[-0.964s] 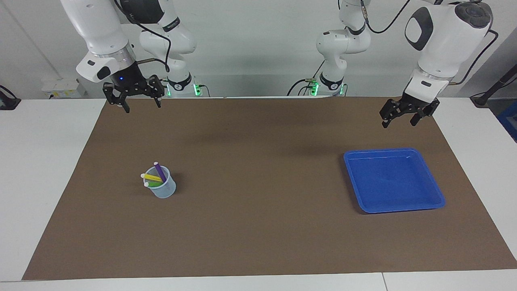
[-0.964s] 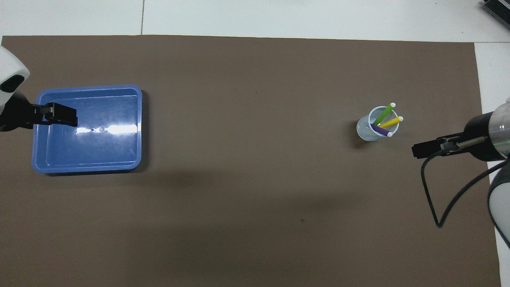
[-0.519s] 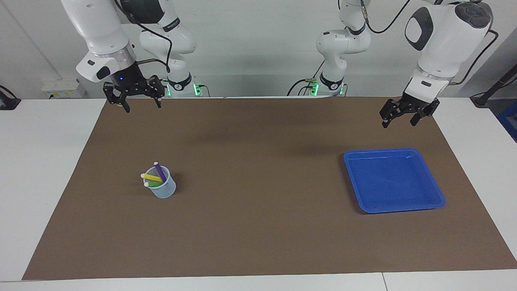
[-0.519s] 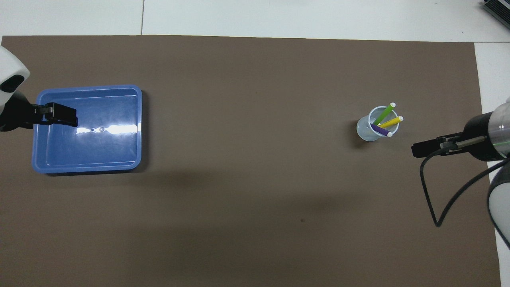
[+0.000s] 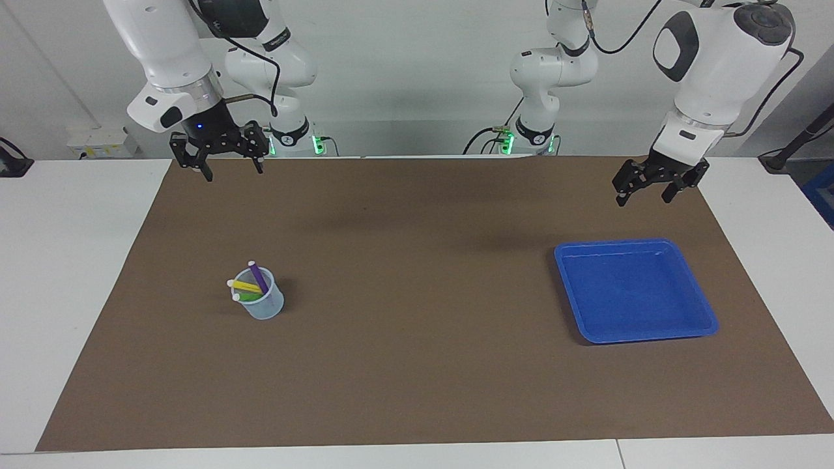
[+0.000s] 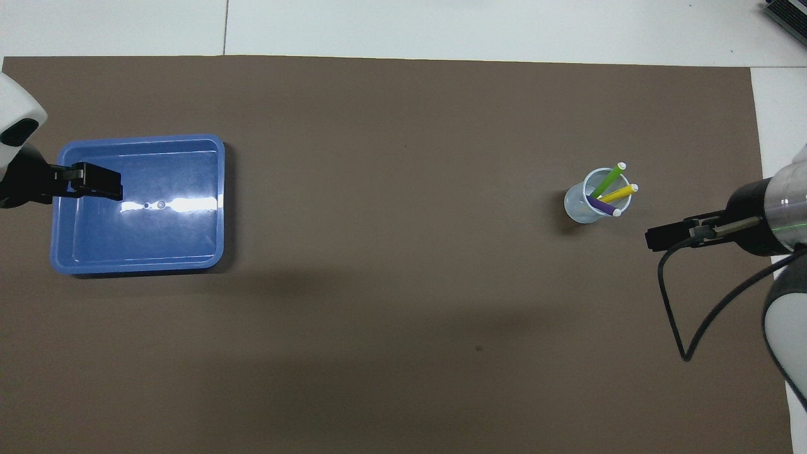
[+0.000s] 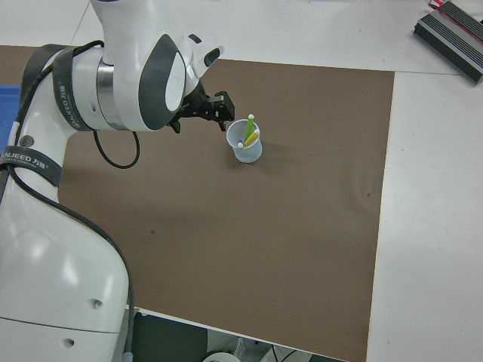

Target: Right arm passes pens to left for tray arrangement

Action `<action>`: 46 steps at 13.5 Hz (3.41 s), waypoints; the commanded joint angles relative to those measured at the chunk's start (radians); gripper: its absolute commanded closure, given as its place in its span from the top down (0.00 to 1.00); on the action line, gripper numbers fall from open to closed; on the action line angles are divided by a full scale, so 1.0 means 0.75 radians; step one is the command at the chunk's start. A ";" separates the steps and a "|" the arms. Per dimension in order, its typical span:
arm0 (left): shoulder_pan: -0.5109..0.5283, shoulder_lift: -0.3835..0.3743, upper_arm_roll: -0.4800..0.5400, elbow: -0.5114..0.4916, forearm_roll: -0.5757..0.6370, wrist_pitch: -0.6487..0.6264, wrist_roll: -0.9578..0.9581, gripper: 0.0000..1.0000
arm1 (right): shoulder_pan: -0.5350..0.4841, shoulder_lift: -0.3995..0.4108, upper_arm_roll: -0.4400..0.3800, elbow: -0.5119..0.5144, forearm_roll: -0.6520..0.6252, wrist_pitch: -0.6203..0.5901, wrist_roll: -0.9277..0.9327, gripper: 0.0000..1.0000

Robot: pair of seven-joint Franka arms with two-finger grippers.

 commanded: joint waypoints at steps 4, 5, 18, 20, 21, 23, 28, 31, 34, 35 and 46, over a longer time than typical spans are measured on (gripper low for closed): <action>-0.002 -0.021 0.001 -0.003 0.022 -0.022 -0.018 1.00 | -0.015 -0.023 0.003 -0.019 -0.017 0.017 0.024 1.00; -0.002 -0.021 0.001 -0.003 0.022 -0.022 -0.018 1.00 | -0.016 -0.023 0.001 -0.019 -0.017 0.015 0.024 1.00; -0.002 -0.021 0.001 -0.003 0.022 -0.022 -0.018 1.00 | -0.007 -0.029 -0.005 -0.019 -0.014 -0.022 0.022 1.00; -0.002 -0.021 0.001 -0.003 0.022 -0.022 -0.018 1.00 | -0.001 -0.037 -0.005 -0.033 -0.012 -0.004 0.028 1.00; -0.002 -0.021 0.001 -0.003 0.022 -0.022 -0.018 1.00 | -0.005 -0.035 -0.003 -0.037 -0.012 0.020 0.018 1.00; -0.002 -0.021 0.001 -0.003 0.022 -0.022 -0.018 1.00 | -0.024 -0.027 -0.005 -0.064 -0.010 0.076 -0.078 1.00; -0.004 -0.021 0.001 -0.003 0.022 -0.022 -0.018 1.00 | -0.046 0.006 -0.007 -0.078 -0.010 0.123 -0.115 1.00; -0.002 -0.021 0.001 -0.003 0.022 -0.022 -0.018 1.00 | -0.048 0.053 -0.007 -0.139 -0.010 0.243 -0.115 1.00; -0.002 -0.021 0.001 -0.003 0.022 -0.022 -0.018 1.00 | -0.048 0.118 -0.007 -0.166 -0.010 0.319 -0.123 1.00; -0.004 -0.021 0.001 -0.003 0.022 -0.022 -0.018 1.00 | -0.052 0.143 -0.007 -0.168 -0.010 0.331 -0.128 1.00; 0.003 -0.027 0.001 -0.001 0.022 -0.010 -0.020 1.00 | -0.038 0.345 -0.007 -0.185 -0.006 0.561 -0.242 0.95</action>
